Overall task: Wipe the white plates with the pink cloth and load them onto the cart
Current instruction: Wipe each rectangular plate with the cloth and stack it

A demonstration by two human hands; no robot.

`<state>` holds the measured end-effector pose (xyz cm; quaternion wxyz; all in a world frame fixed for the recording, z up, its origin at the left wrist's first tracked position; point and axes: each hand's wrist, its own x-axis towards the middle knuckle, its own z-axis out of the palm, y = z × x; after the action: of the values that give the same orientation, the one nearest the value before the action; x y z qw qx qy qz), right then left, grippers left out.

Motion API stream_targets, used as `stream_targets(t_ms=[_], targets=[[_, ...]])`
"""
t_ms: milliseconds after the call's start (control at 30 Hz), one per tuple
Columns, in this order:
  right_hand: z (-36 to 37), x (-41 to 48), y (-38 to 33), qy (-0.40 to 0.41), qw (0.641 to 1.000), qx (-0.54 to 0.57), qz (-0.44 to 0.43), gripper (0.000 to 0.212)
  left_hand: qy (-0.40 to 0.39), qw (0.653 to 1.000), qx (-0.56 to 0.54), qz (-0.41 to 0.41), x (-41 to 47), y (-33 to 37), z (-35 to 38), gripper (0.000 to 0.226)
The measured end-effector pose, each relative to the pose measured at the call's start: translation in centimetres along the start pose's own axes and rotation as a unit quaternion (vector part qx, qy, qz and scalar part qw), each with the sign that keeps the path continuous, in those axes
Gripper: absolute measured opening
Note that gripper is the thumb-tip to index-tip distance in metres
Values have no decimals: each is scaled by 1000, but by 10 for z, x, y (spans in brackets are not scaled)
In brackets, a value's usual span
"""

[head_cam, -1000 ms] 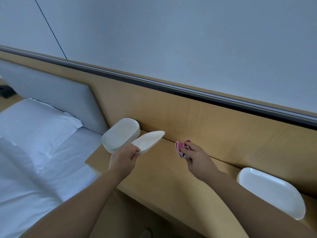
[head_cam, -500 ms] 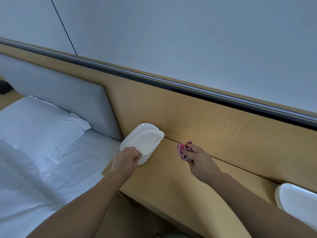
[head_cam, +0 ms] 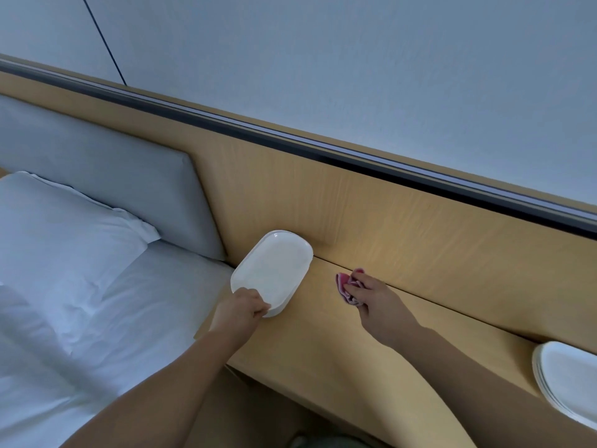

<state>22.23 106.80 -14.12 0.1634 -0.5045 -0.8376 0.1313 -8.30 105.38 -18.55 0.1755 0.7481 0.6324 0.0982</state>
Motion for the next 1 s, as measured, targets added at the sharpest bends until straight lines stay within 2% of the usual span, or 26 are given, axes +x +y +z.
stream_targets(t_ms=[200, 367, 533, 733, 833, 1000], targets=[[6, 1, -2, -7, 1000, 9, 13, 33, -29, 999, -7, -24, 10, -3, -3, 27], [0, -13, 7, 2, 999, 6, 42, 31, 13, 1000, 8, 9, 21, 25, -6, 33], [-25, -64, 36, 56, 990, 8, 132, 31, 5, 994, -37, 106, 52, 100, 15, 28], [-59, -170, 93, 111, 961, 11, 255, 38, -80, 980, -102, 154, 80, 206, 70, 17], [-73, -228, 117, 130, 942, 1, 311, 42, -116, 975, -96, 163, 81, 259, 100, 15], [-96, -304, 146, 140, 916, -22, 376, 47, -140, 962, -75, 223, 75, 349, 140, 10]])
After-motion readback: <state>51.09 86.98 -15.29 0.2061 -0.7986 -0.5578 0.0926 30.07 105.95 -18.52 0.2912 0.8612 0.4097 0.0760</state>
